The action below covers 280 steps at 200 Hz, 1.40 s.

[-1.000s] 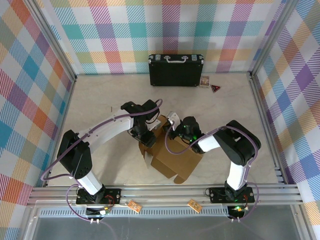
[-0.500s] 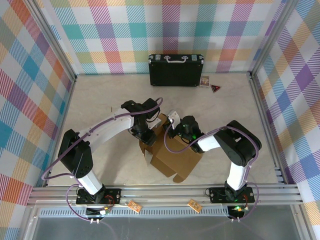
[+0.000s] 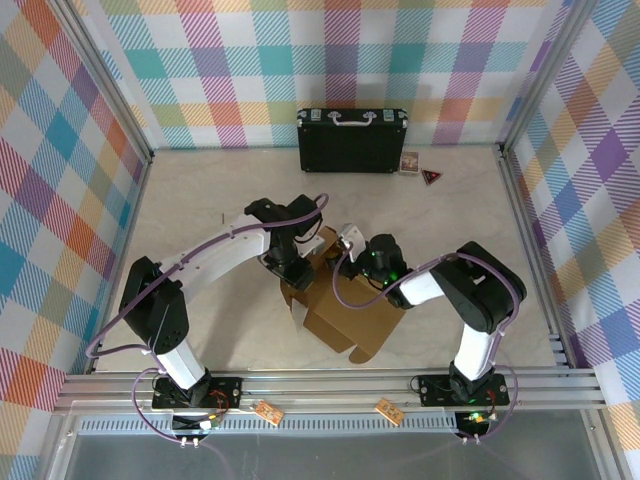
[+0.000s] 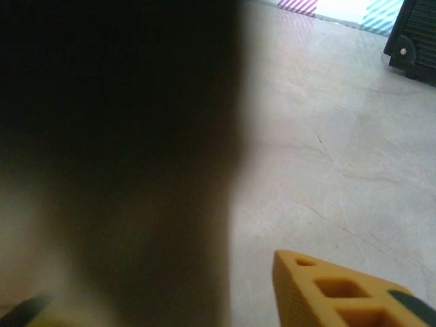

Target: Fold the paper box

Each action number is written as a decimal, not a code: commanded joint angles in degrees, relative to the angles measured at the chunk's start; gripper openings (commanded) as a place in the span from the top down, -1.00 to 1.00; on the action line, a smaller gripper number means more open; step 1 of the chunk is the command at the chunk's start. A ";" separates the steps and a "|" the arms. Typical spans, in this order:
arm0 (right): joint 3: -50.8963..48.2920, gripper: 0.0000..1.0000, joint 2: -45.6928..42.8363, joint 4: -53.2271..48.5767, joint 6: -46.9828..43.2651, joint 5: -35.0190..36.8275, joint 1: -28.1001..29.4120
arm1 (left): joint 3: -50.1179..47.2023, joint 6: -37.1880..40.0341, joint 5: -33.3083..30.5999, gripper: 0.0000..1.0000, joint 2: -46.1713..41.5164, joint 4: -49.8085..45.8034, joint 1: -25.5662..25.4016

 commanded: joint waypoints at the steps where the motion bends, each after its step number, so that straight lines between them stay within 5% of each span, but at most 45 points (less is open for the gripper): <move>1: -1.84 -0.03 -1.74 2.72 -1.99 -2.35 -0.88 | 2.56 1.53 0.05 0.12 0.93 -0.71 -0.34; 74: -4.55 -0.24 -5.43 3.41 -0.81 -3.47 -3.29 | 4.88 2.03 -0.84 0.13 1.88 -1.60 -0.29; 187: -5.35 -0.09 -11.84 -0.86 -1.60 -6.82 -4.38 | 9.06 3.41 -0.76 0.12 5.16 -5.08 -0.34; 241: 2.71 -0.25 -23.78 -36.03 -2.12 -16.69 -4.62 | 10.11 8.24 -3.92 0.02 5.72 -5.36 -0.19; 280: 2.25 -0.45 -36.30 -52.60 -6.17 -18.19 -4.57 | 11.77 14.95 -5.84 -0.04 6.47 -5.40 0.45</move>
